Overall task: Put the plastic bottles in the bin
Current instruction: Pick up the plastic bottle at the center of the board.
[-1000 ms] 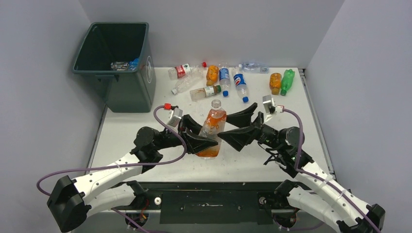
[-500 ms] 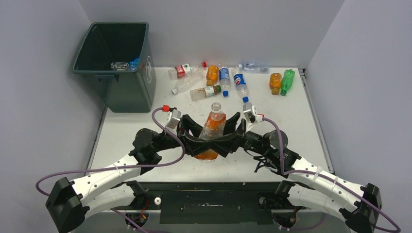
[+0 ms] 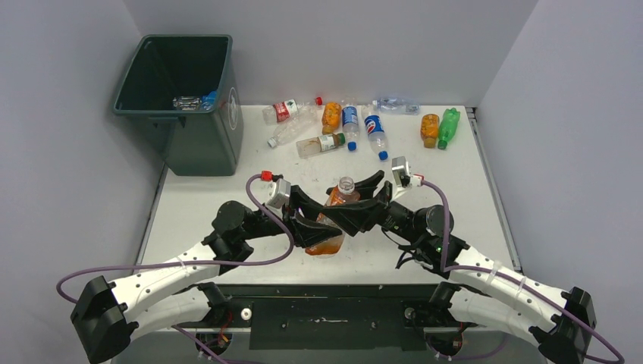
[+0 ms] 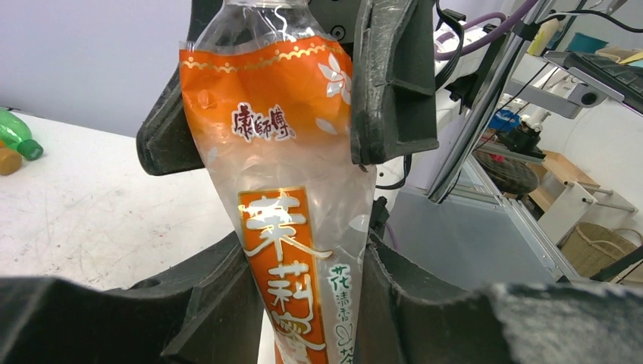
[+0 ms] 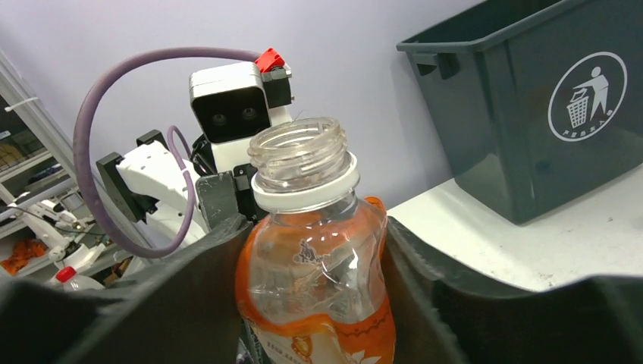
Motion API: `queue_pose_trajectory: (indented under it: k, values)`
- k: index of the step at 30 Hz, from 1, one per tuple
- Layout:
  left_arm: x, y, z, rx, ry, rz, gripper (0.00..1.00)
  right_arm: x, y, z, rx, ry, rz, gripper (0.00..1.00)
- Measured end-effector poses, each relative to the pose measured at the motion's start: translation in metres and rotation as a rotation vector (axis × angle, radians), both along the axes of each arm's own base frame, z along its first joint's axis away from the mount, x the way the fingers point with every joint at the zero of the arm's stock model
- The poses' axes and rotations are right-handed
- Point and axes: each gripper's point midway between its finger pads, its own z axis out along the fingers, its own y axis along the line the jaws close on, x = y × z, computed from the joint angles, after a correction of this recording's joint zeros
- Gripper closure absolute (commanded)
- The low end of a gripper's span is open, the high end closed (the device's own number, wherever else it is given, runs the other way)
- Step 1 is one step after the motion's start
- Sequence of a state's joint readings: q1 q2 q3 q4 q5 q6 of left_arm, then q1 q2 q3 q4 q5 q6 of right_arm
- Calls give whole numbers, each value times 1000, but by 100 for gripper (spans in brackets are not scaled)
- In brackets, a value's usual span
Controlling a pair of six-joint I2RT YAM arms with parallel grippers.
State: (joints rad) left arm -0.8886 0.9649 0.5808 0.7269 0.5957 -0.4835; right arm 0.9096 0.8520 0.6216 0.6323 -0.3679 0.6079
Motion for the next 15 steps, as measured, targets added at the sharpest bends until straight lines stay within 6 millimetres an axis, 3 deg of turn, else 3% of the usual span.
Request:
queue_pose_trajectory:
  k: [5, 6, 10, 15]
  values:
    - [1, 0, -1, 3, -9, 7, 17, 2, -1, 1, 4, 3, -10, 71]
    - [1, 0, -1, 3, -14, 11, 12, 2, -2, 0, 1, 0, -17, 72]
    - [1, 5, 4, -12, -35, 46, 8, 2, -14, 5, 2, -18, -65, 75]
    - [-6, 3, 2, -3, -75, 46, 8, -6, -37, 27, 68, -58, -112, 78]
